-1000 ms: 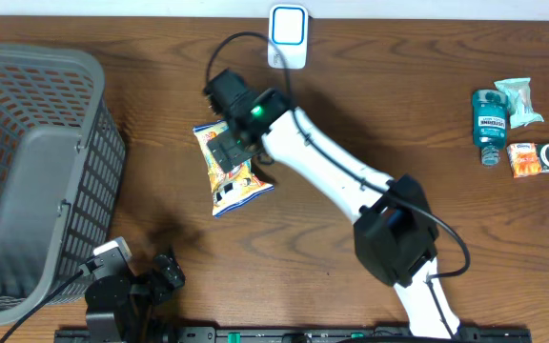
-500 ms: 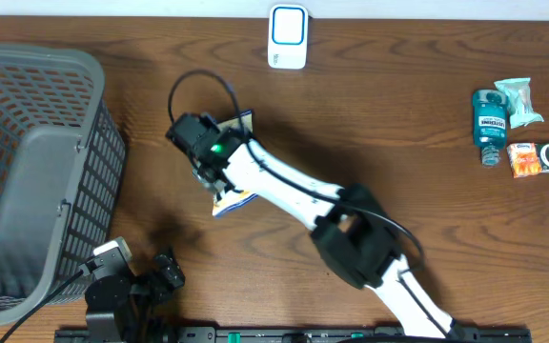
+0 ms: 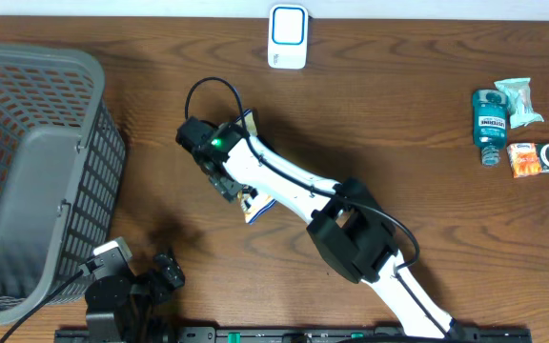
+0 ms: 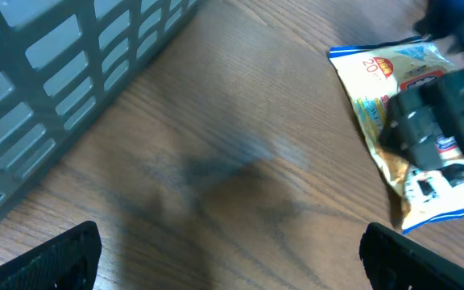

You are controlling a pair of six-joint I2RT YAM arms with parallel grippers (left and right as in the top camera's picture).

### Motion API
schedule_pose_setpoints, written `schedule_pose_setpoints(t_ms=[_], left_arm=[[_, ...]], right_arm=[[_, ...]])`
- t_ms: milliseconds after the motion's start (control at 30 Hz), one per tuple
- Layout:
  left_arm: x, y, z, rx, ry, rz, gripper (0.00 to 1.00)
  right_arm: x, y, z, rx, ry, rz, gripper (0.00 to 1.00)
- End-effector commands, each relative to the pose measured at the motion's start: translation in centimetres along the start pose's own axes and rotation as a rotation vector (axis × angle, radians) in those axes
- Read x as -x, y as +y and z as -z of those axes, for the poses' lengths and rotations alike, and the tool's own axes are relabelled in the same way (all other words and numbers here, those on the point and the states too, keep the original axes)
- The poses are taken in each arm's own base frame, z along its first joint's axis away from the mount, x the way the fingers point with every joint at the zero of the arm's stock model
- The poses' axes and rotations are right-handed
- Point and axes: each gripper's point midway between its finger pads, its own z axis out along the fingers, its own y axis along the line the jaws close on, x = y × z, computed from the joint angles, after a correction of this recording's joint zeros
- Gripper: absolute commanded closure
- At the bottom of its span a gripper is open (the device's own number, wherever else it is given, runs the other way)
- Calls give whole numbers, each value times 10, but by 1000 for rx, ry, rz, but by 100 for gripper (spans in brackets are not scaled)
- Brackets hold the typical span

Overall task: Scan the item barcode
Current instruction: 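Move the right gripper to the snack bag at center, then close the right gripper on the snack bag and lift it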

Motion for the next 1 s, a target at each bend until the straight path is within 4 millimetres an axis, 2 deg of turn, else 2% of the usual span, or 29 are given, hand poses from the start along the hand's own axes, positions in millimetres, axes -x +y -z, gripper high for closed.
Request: schedule_pose_setpoints(t_ms=[0, 67, 100, 133, 200, 267, 367, 433, 567, 667, 700, 733, 800, 933, 967], left_arm=[[-1, -1, 2, -7, 5, 5, 2], [-1, -1, 2, -7, 5, 5, 2], [-1, -1, 2, -7, 5, 5, 2], [-1, -1, 2, -7, 5, 5, 2], [-1, -1, 2, -7, 5, 5, 2], [-1, -1, 2, -7, 5, 5, 2], [-1, -1, 2, -7, 5, 5, 2], [-1, -1, 2, -7, 5, 5, 2], [-1, -1, 2, -7, 5, 5, 2], [-1, -1, 2, -7, 5, 5, 2], [-1, -1, 2, -7, 5, 5, 2], [-1, -1, 2, -7, 5, 5, 2], [-1, -1, 2, -7, 5, 5, 2], [-1, -1, 2, -7, 5, 5, 2], [-1, -1, 2, -7, 5, 5, 2]], right_arm=[[36, -33, 65, -19, -163, -73, 1], [44, -34, 92, 36, -219, -93, 1], [45, -32, 101, 69, -234, -97, 8], [45, -26, 109, 124, -241, -96, 20], [42, -14, 113, 203, -228, -88, 49], [37, -3, 107, 257, -196, -76, 69], [27, 8, 83, 267, -135, -78, 82], [18, 12, 61, 250, -85, -98, 84], [3, 15, 12, 206, 6, -137, 83], [-13, -4, -21, 64, 72, -240, 78], [-17, -10, -27, 26, 83, -254, 71], [-19, -14, -33, 6, 93, -254, 60], [-20, -16, -35, 6, 96, -255, 32], [-13, -15, -31, 30, 78, -212, 2], [-11, -13, -28, 45, 77, -186, 1]])
